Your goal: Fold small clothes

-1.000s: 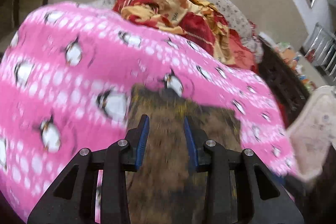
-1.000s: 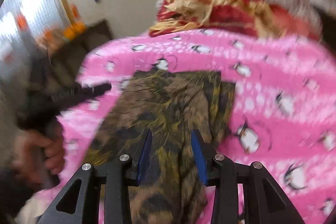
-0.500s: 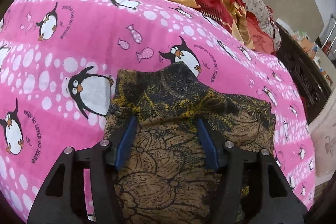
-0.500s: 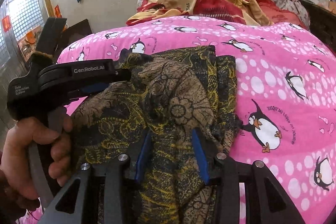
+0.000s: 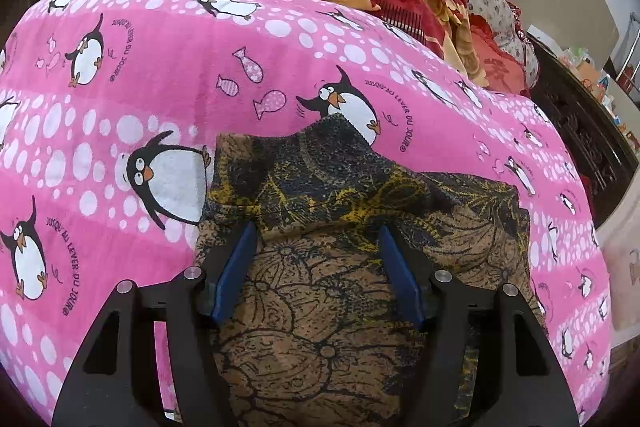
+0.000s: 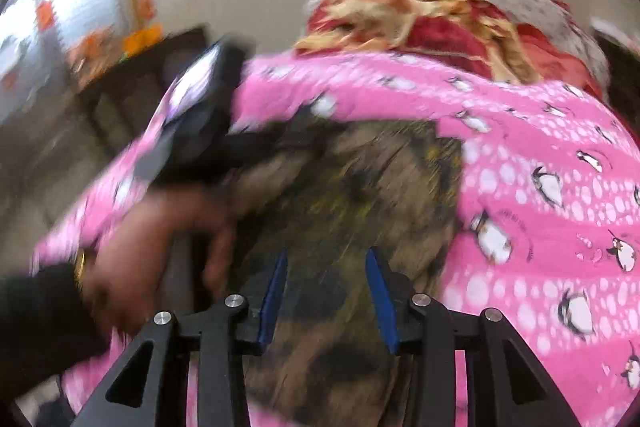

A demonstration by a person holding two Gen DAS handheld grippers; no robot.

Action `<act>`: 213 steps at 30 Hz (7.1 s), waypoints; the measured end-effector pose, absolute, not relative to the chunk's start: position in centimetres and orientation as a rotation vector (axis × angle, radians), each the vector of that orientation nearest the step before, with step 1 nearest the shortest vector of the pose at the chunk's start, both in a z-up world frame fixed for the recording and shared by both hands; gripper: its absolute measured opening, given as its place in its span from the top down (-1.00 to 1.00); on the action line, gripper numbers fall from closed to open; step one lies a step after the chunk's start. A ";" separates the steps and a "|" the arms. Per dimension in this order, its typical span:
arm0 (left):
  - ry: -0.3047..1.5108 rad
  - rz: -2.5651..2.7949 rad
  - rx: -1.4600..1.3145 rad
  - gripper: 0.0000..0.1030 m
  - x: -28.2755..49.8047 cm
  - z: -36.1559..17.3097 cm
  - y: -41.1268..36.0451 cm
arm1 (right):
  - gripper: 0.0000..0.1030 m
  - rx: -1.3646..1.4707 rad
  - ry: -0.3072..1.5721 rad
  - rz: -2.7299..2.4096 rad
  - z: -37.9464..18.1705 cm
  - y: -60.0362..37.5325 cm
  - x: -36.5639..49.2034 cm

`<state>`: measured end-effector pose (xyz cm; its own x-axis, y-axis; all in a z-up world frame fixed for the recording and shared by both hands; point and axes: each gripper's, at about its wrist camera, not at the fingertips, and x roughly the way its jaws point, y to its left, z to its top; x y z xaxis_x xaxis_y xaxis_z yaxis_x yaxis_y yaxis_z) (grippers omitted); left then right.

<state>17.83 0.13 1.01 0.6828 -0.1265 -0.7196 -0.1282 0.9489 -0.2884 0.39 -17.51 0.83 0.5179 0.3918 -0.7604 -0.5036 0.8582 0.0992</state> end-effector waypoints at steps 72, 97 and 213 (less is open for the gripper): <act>1.012 0.114 -0.091 -0.59 -2.9 4.1 -2.6 | -0.61 -0.139 0.862 0.213 3.8 -26.6 -8.9; 0.958 0.113 -0.067 -0.59 1.9 5.5 -3.0 | -0.90 -0.076 0.781 0.166 4.6 -26.6 -1.6; 0.978 -0.006 -0.074 -0.77 -2.0 6.3 -5.6 | -0.61 -0.093 0.915 0.237 7.0 -24.6 -8.1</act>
